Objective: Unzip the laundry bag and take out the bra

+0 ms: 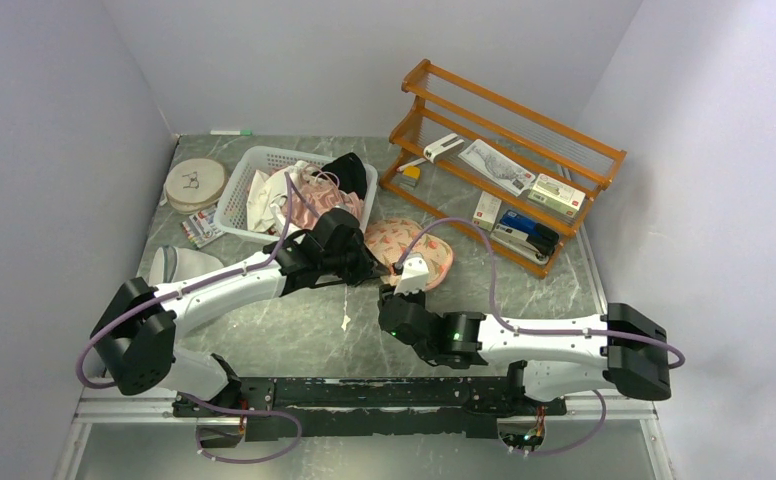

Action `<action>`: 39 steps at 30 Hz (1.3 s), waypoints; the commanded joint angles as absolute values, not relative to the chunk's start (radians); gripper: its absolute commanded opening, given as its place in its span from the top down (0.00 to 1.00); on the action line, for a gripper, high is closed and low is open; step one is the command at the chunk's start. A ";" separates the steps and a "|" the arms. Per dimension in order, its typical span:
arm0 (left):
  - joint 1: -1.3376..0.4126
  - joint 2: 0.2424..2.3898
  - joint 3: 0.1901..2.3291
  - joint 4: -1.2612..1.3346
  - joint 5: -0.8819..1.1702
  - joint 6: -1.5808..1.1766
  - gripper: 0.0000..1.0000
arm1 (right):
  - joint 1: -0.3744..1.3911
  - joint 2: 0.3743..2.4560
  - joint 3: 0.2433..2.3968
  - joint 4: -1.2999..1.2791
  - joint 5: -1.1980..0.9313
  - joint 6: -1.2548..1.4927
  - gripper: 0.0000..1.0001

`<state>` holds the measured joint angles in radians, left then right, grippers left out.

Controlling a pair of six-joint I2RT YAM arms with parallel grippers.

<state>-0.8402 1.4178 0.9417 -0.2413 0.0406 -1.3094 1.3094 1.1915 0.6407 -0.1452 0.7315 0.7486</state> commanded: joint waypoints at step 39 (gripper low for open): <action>-0.738 1.202 0.766 -0.354 0.062 -0.908 0.93 | 1.021 0.804 0.454 -0.183 0.389 0.564 1.00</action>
<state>-0.7666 1.2282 0.7982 -0.2363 0.0898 -1.0439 1.1126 0.8135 0.4671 -0.1661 0.5697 0.6544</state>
